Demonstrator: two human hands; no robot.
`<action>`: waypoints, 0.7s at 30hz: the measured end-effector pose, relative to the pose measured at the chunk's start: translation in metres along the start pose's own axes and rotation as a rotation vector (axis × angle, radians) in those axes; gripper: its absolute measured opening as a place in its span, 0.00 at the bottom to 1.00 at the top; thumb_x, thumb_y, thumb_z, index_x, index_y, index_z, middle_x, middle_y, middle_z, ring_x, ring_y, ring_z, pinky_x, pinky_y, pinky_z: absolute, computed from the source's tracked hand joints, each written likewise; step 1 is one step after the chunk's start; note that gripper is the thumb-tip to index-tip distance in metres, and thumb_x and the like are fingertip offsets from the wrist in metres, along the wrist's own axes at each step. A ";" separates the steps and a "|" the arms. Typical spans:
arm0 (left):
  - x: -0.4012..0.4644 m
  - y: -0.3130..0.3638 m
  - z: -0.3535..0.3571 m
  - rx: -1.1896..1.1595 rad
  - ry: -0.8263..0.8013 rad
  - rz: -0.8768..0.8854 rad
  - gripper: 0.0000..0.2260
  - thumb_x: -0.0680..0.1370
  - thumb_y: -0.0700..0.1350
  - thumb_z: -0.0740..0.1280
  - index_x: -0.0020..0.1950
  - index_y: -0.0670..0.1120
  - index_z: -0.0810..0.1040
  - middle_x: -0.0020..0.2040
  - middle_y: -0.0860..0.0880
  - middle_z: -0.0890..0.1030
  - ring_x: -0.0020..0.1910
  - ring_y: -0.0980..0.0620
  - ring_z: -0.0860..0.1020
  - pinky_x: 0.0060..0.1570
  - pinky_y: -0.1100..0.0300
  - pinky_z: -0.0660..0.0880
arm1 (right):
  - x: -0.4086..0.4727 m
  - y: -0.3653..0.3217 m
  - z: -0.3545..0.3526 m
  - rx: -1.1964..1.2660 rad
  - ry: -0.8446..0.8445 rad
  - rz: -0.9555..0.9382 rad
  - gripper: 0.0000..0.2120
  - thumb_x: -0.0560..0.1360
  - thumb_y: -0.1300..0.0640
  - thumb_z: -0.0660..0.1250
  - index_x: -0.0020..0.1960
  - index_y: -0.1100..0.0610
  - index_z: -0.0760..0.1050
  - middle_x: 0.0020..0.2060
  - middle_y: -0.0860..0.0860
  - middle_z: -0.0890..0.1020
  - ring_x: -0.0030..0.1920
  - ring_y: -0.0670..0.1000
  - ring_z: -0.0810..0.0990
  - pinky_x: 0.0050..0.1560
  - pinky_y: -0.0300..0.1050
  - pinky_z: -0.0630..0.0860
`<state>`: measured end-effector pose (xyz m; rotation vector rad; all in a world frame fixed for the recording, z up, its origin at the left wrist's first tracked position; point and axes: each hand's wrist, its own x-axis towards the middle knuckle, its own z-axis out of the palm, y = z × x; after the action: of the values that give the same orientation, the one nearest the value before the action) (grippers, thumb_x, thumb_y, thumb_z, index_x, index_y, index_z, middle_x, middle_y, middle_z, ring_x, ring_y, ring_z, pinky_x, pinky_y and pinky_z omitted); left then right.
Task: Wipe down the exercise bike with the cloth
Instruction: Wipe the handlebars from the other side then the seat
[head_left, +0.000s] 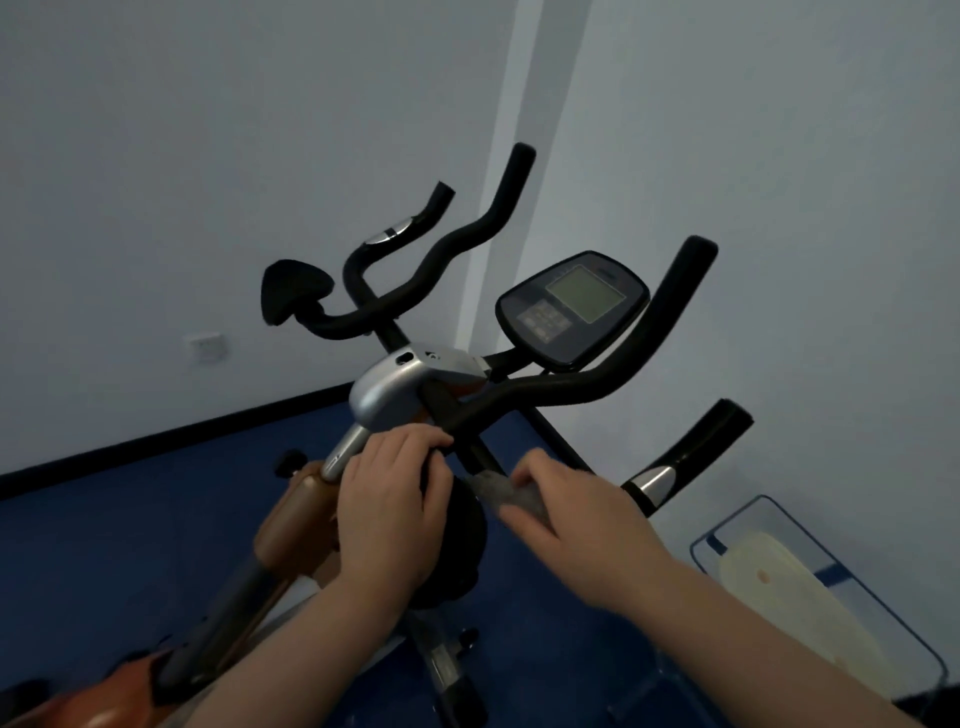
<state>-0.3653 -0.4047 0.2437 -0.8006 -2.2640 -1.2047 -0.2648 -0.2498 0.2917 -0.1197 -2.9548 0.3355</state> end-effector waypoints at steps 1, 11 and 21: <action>0.000 0.000 0.000 -0.004 0.002 -0.005 0.10 0.77 0.46 0.58 0.51 0.50 0.78 0.48 0.56 0.79 0.47 0.60 0.72 0.48 0.67 0.64 | -0.007 0.005 -0.002 -0.031 0.021 -0.035 0.12 0.76 0.38 0.57 0.53 0.45 0.66 0.44 0.39 0.72 0.42 0.40 0.69 0.46 0.38 0.64; 0.010 0.016 -0.013 -0.174 -0.120 -0.071 0.10 0.77 0.51 0.62 0.54 0.54 0.80 0.52 0.62 0.80 0.54 0.62 0.75 0.54 0.63 0.65 | -0.024 0.010 -0.023 0.213 0.264 0.026 0.10 0.75 0.46 0.63 0.44 0.51 0.68 0.42 0.43 0.69 0.45 0.45 0.69 0.45 0.38 0.66; 0.076 0.077 -0.034 -0.880 -0.913 -0.090 0.21 0.71 0.53 0.75 0.61 0.50 0.78 0.55 0.50 0.83 0.55 0.52 0.81 0.53 0.58 0.79 | -0.010 -0.001 -0.106 0.960 -0.015 0.329 0.05 0.80 0.56 0.59 0.52 0.56 0.71 0.42 0.51 0.78 0.42 0.45 0.78 0.41 0.40 0.76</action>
<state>-0.3650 -0.3778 0.3532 -1.8904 -2.3299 -2.2721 -0.2368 -0.2286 0.3922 -0.4594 -2.4354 1.7078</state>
